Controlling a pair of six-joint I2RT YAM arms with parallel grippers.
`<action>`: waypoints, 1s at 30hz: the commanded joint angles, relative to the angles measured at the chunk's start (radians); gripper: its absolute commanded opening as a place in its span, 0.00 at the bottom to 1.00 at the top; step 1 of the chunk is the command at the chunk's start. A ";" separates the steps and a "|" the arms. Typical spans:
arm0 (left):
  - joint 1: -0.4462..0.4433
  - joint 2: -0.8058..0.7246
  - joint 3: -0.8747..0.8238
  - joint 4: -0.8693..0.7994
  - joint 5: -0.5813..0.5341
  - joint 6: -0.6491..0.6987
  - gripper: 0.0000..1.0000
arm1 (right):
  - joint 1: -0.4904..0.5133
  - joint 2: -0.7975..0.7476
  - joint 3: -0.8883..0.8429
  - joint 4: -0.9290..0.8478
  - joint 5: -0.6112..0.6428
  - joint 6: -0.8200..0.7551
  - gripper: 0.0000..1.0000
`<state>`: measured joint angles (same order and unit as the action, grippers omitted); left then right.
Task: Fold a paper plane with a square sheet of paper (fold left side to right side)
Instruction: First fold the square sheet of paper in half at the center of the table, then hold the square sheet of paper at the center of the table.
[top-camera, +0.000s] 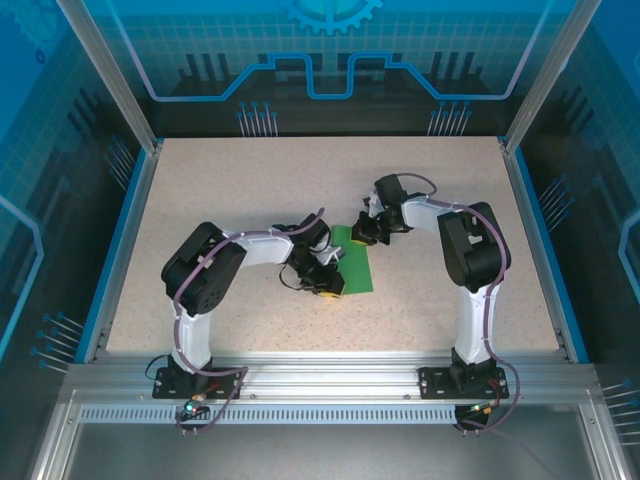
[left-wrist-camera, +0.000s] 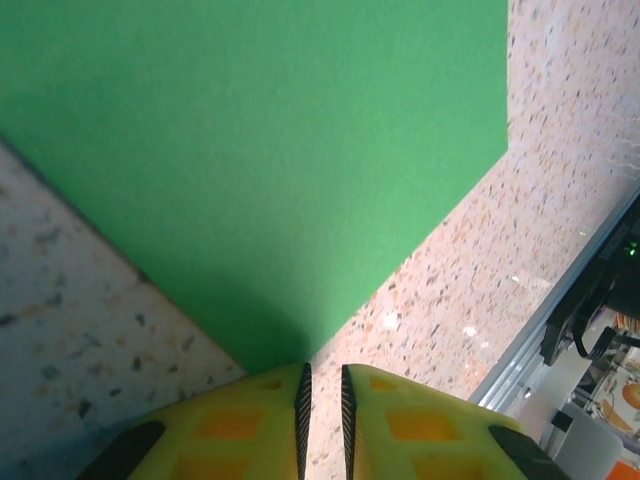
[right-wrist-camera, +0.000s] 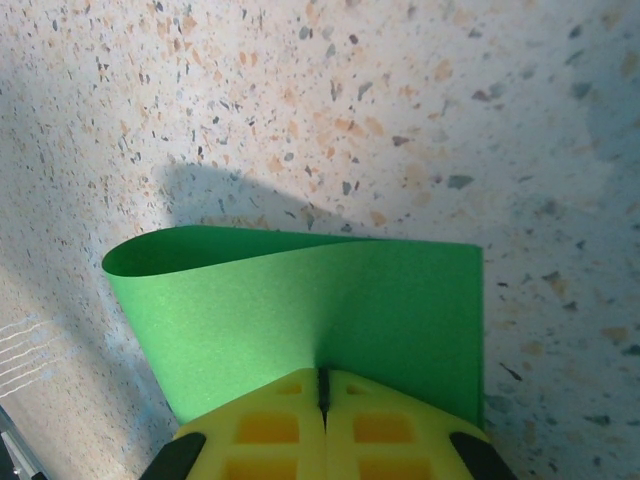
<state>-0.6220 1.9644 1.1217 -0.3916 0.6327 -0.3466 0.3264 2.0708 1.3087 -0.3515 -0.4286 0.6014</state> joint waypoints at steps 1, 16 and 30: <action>-0.012 -0.037 -0.025 -0.077 0.032 0.032 0.19 | -0.004 0.058 -0.011 -0.065 0.086 -0.014 0.04; 0.090 0.019 0.166 -0.005 0.022 -0.057 0.19 | -0.004 0.017 -0.052 -0.024 0.076 0.006 0.04; 0.078 0.152 0.253 -0.011 -0.060 -0.070 0.20 | 0.003 -0.003 -0.052 0.017 0.044 0.005 0.05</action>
<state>-0.5320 2.1036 1.3483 -0.3771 0.6037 -0.4171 0.3264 2.0609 1.2881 -0.3202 -0.4313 0.6060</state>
